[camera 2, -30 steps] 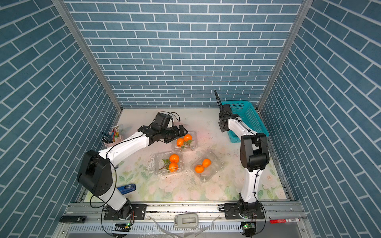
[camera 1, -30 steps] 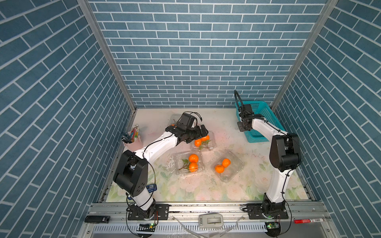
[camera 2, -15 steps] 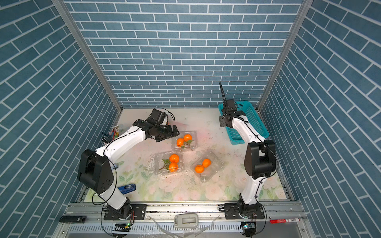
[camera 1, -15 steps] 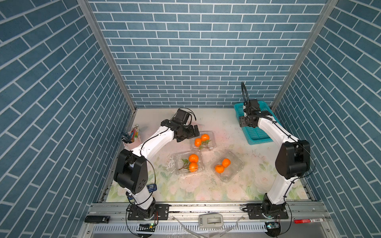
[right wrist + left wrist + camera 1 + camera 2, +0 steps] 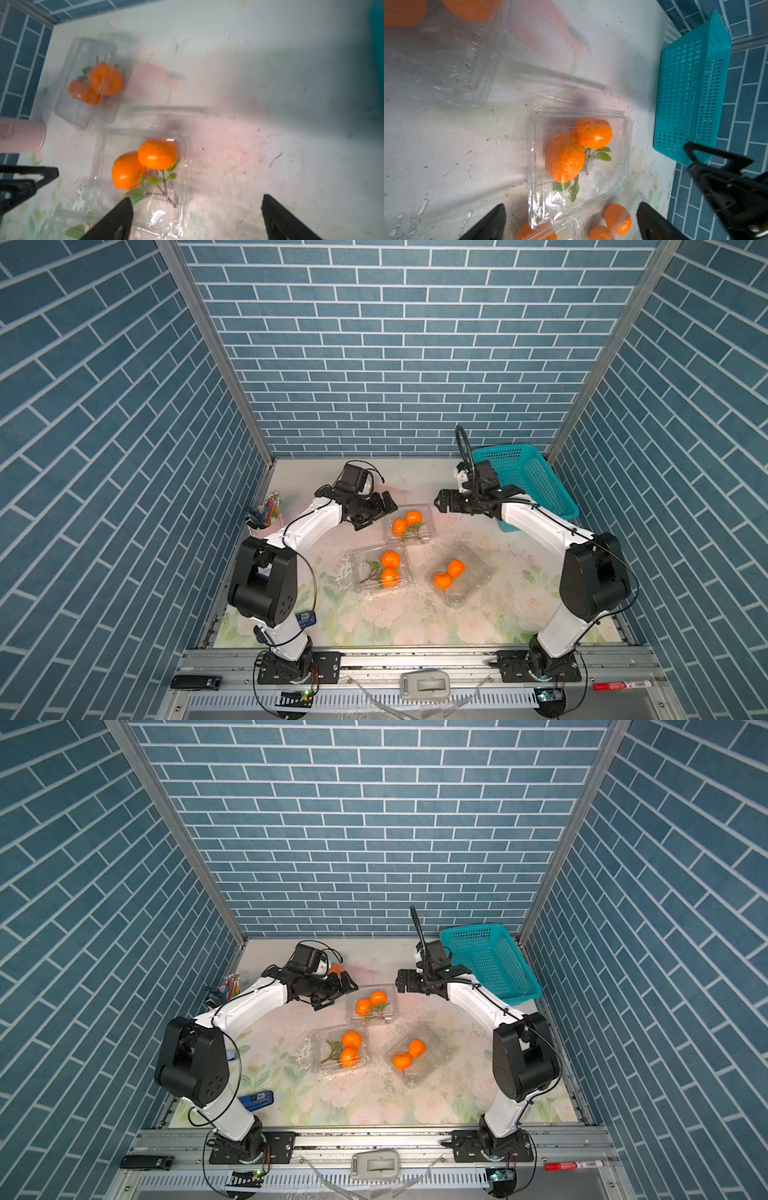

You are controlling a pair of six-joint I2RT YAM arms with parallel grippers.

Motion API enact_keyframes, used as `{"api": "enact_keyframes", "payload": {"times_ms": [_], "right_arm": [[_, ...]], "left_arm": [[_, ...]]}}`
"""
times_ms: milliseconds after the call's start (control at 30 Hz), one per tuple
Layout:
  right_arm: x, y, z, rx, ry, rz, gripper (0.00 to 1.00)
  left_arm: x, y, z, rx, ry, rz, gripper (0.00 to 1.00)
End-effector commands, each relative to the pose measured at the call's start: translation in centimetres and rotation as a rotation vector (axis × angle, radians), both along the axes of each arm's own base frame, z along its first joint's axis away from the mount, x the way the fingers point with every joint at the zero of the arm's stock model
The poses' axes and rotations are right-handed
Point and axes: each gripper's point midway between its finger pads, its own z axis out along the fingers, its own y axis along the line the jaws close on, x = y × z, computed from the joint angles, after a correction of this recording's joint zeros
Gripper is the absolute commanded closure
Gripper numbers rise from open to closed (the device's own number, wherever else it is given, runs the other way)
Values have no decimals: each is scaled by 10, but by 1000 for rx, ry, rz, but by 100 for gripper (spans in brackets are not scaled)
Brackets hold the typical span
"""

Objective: Take oranges out of containers
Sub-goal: Move the packing box to the center of the board.

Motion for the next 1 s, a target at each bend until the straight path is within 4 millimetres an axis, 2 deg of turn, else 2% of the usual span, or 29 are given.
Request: {"api": "enact_keyframes", "payload": {"times_ms": [0, 100, 200, 433, 600, 733, 833, 967], "right_arm": [[-3, 21, -9, 145, 58, -26, 4], [-10, 33, -27, 156, 89, 2, 8], [-15, 42, -41, 167, 122, 16, 15], [-13, 56, -58, 234, 159, 14, 22], [-6, 60, -58, 257, 154, -1, 24], [1, 62, -53, 276, 159, -25, 26], [7, 57, -53, 264, 165, -61, 25], [14, 41, -51, 258, 174, -112, 24]], "left_arm": [[-1, -7, -18, -15, 26, -11, 1], [2, -7, -28, -7, 39, -12, 1], [4, -9, -36, -4, 53, -15, 1], [12, -16, -45, -5, 56, -24, 1], [26, -36, -40, -24, 35, -40, 1], [45, -53, -34, -36, 15, -46, 1], [61, -61, -31, -45, 6, -35, 1], [88, -71, -17, -54, -32, -32, 1]]}}
